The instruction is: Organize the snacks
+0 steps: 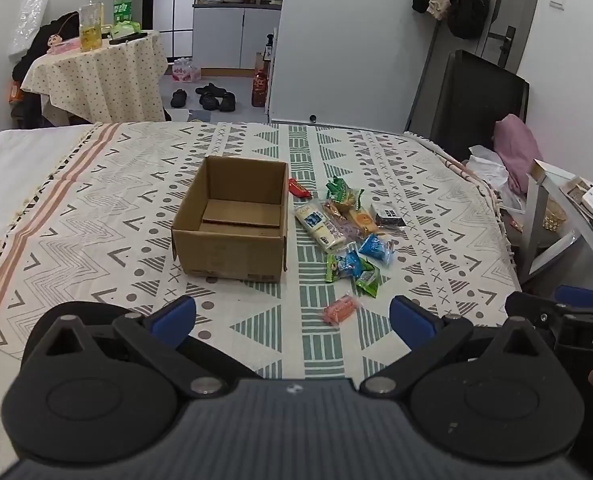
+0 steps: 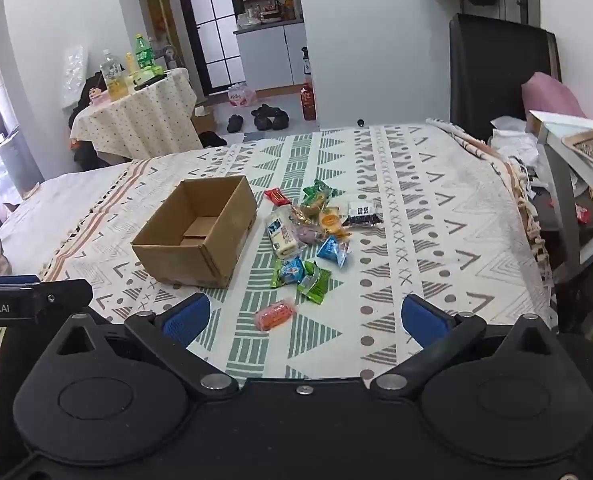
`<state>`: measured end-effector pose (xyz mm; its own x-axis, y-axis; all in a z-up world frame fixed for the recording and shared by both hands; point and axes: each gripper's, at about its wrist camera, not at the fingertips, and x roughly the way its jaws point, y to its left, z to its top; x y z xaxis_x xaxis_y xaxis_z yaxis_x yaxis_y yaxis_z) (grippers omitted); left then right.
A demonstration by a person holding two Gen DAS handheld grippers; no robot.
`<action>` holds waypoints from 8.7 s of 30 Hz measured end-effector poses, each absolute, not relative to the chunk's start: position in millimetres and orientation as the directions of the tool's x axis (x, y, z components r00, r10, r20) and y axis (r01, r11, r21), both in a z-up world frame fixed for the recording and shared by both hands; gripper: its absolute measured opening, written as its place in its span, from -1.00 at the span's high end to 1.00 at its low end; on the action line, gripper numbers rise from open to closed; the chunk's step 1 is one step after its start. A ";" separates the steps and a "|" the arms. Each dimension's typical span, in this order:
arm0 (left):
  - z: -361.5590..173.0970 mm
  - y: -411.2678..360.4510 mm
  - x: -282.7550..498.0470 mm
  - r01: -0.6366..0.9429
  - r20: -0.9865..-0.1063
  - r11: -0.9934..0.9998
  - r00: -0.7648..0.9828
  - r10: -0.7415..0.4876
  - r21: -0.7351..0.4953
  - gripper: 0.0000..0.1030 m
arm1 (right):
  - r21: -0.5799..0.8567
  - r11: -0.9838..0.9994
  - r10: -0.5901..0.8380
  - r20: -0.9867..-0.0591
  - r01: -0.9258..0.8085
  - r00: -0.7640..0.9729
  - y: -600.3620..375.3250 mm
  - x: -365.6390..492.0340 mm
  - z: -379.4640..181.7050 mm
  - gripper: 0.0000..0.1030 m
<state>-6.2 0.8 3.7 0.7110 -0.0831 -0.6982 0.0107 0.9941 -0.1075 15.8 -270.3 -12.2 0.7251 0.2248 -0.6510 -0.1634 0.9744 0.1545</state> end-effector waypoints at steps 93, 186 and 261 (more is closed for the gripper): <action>-4.0 0.3 34.5 -0.045 -0.742 0.990 0.666 -0.070 -0.134 -0.98 | 0.173 0.964 0.264 -0.654 -0.200 0.708 -270.0 46.9 -12.6 -0.96; -168.2 -70.2 217.1 -0.013 -0.934 0.990 0.334 -0.128 -0.141 0.65 | 0.436 0.900 0.399 -0.805 -0.017 0.440 -268.5 214.0 -176.7 0.53; -138.1 140.5 258.4 -0.384 -0.903 0.892 0.426 -0.057 -0.238 0.56 | 0.436 0.872 0.483 -0.704 -0.220 0.520 -88.3 274.3 -91.6 0.03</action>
<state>258.4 140.5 -138.1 0.4263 -0.0572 -0.9028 -0.3837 0.8923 -0.2378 274.3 -88.3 -91.6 0.5202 0.4834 -0.7041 -0.2199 0.8724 0.4365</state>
